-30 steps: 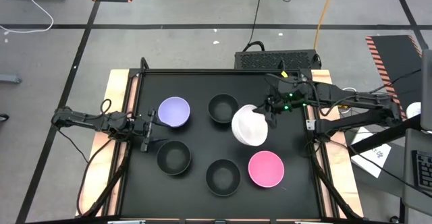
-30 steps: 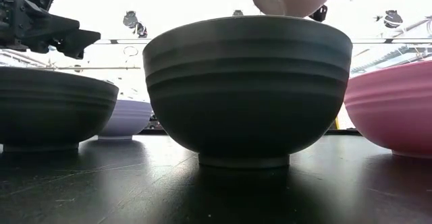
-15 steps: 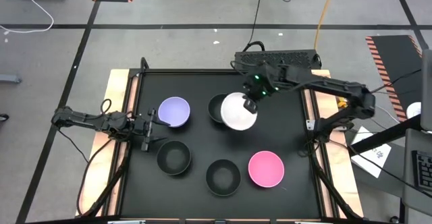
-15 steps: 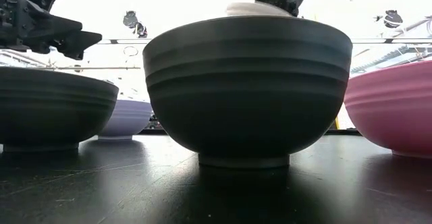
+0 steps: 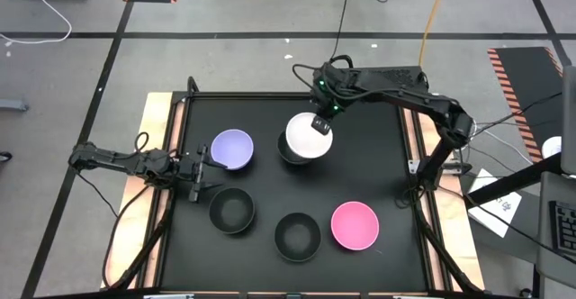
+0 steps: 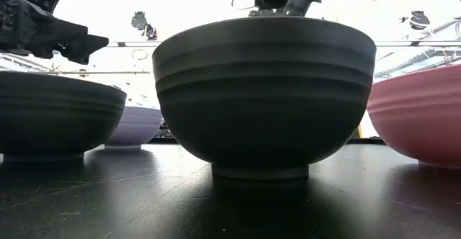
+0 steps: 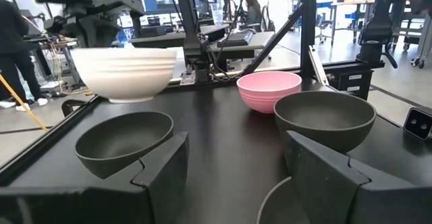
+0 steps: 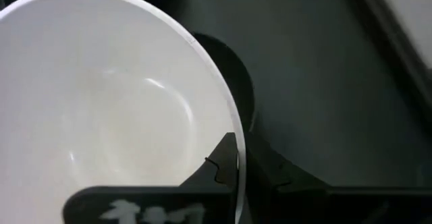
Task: Nest bowls inside each other
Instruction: Stack the white bowl on top of the black bowl
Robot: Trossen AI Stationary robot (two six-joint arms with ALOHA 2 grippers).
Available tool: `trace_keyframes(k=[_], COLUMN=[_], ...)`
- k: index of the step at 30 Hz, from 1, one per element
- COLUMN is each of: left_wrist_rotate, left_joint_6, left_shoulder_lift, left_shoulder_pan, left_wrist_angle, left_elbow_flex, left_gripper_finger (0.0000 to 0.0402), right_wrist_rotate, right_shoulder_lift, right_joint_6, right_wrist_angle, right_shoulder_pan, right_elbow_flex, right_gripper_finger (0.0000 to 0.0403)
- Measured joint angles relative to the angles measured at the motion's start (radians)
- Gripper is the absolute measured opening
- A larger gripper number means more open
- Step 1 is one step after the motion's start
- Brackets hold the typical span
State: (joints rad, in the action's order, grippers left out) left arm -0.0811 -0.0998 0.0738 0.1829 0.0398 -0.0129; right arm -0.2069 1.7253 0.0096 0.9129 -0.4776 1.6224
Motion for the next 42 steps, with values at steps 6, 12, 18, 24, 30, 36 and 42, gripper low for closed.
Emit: trace_keyframes(k=[6, 12, 18, 24, 30, 36, 42], left_wrist_rotate=[0.000, 0.000, 0.000, 0.000, 0.000, 0.000, 0.000], left_joint_6=[-0.008, -0.010, -0.010, -0.010, -0.011, -0.014, -0.014], left_shoulder_lift=[0.000, 0.000, 0.000, 0.000, 0.000, 0.000, 0.000], left_shoulder_pan=[0.000, 0.000, 0.000, 0.000, 0.000, 0.000, 0.000], left_wrist_angle=[-0.009, -0.009, -0.010, -0.011, -0.011, -0.011, -0.014], left_elbow_flex=[0.000, 0.000, 0.000, 0.000, 0.000, 0.000, 0.000], left_gripper_finger=[0.0246, 0.0246, 0.0246, 0.0246, 0.0246, 0.0246, 0.0246], right_wrist_rotate=[-0.008, -0.007, -0.006, -0.005, -0.005, -0.008, -0.007], right_shoulder_lift=[0.074, 0.135, 0.166, 0.172, 0.172, 0.187, 0.260], right_joint_6=[-0.032, -0.049, -0.071, -0.078, -0.082, -0.094, -0.101], right_wrist_angle=[-0.021, -0.026, -0.023, -0.019, -0.040, -0.080, -0.001], right_shoulder_pan=[-0.001, 0.001, 0.001, 0.001, 0.001, 0.001, -0.003], right_elbow_flex=[0.021, 0.041, 0.044, 0.044, 0.044, 0.043, 0.094], right_gripper_finger=[0.0000, 0.0000, 0.0000, 0.0000, 0.0000, 0.0000, 0.0000])
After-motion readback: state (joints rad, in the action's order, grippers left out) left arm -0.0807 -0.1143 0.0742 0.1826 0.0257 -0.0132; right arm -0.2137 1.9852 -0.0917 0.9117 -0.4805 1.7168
